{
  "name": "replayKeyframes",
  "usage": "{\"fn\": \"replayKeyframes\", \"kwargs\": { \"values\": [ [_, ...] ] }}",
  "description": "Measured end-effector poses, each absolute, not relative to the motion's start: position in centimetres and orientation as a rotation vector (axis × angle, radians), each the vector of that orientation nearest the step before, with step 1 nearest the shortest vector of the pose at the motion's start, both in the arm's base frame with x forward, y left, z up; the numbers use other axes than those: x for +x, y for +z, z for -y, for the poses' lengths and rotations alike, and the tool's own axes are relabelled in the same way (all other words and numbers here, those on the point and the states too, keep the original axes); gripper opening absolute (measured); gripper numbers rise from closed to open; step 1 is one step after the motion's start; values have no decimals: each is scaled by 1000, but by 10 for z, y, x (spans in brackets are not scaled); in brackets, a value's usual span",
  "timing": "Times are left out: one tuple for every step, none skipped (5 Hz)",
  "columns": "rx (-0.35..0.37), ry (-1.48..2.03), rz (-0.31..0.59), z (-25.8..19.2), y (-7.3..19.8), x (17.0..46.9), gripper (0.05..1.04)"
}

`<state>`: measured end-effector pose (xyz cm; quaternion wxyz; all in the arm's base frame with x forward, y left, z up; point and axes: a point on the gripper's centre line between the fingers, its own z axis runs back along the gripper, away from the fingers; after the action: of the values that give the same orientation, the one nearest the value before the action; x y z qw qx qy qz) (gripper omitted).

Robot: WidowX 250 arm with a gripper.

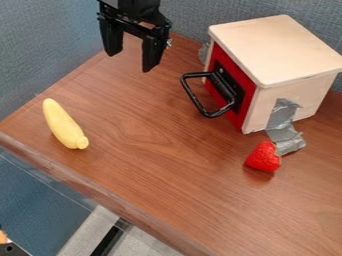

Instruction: Open the drawer

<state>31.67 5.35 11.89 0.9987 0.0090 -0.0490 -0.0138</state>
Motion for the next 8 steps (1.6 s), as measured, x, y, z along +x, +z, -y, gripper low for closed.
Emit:
{"fn": "replayKeyframes", "kwargs": {
  "values": [
    [9, -17, 67, -53, 108, 315, 999],
    [2, 66, 100, -44, 97, 317, 999],
    [19, 164, 164, -36, 92, 319, 999],
    [38, 288, 252, -25, 89, 326, 999],
    [23, 407, 341, -8, 91, 337, 999],
    [19, 522, 385, 2, 83, 347, 999],
    [10, 605, 406, 5, 81, 363, 999],
    [6, 655, 405, 5, 77, 375, 999]
  ]
}}
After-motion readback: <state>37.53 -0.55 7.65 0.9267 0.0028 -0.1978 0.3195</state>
